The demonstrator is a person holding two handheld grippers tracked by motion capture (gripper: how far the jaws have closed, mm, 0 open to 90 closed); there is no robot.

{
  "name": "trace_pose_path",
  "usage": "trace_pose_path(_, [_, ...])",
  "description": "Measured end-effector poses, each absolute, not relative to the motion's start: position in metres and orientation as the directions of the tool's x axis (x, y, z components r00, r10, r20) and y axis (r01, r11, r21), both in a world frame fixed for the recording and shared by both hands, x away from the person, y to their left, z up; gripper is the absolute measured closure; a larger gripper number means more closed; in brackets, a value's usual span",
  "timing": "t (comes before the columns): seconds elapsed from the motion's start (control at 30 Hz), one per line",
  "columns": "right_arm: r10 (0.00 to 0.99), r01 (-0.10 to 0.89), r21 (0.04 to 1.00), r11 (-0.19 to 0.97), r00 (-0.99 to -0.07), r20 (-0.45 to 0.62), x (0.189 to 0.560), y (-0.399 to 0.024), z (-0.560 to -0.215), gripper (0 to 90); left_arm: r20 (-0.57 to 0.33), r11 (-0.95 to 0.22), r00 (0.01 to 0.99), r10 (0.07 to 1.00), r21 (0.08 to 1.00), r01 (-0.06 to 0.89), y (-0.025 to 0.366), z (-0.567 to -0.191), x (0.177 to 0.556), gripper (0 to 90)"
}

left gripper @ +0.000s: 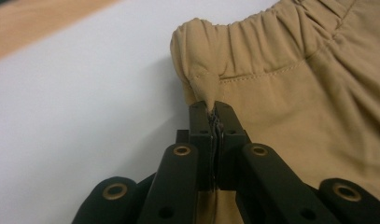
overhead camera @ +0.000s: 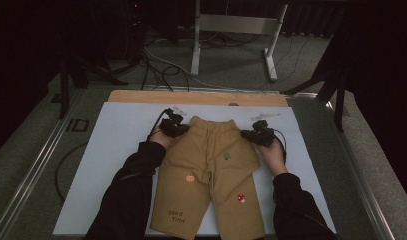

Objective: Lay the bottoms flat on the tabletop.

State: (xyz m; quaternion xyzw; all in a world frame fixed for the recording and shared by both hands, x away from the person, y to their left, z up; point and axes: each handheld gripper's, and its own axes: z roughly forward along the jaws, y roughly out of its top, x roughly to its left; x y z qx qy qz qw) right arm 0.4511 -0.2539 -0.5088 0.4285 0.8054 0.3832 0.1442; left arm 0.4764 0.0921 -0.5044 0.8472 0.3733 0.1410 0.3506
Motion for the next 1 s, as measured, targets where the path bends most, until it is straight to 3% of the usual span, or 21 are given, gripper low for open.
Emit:
trace_pose_path(0.3, [0.806, 0.553, 0.755, 0.353, -0.59, 0.055, 0.486, -0.221, -0.496, 88.2, 0.066, -0.476, 0.641, 0.765, 0.728, 0.493, 0.122, -0.483, 0.487, 88.0])
trace_pose_path(0.77, [0.881, 0.582, 0.756, 0.3, -0.472, 0.014, 0.52, -0.21, -0.486, 88.0, 0.11, -0.476, 0.628, 0.771, 0.754, 0.453, 0.12, -0.48, 0.507, 87.4])
trace_pose_path(0.8, [0.885, 0.583, 0.755, 0.3, -0.466, 0.008, 0.521, -0.209, -0.487, 85.8, 0.098, -0.457, 0.612, 0.785, 0.759, 0.464, 0.119, -0.481, 0.507, 83.9])
trace_pose_path(0.83, [0.882, 0.581, 0.754, 0.306, -0.471, 0.006, 0.521, -0.208, -0.489, 77.6, 0.068, -0.43, 0.598, 0.798, 0.76, 0.487, 0.119, -0.483, 0.507, 73.4])
trace_pose_path(0.9, [0.879, 0.596, 0.748, 0.292, -0.476, 0.036, 0.521, -0.203, -0.493, 53.8, 0.059, -0.431, 0.579, 0.813, 0.729, 0.531, 0.116, -0.487, 0.507, 37.3])
trace_pose_path(1.0, [0.874, 0.602, 0.758, 0.251, -0.477, 0.089, 0.519, -0.203, -0.492, 28.4, 0.026, -0.429, 0.595, 0.803, 0.718, 0.548, 0.116, -0.489, 0.503, 13.6])
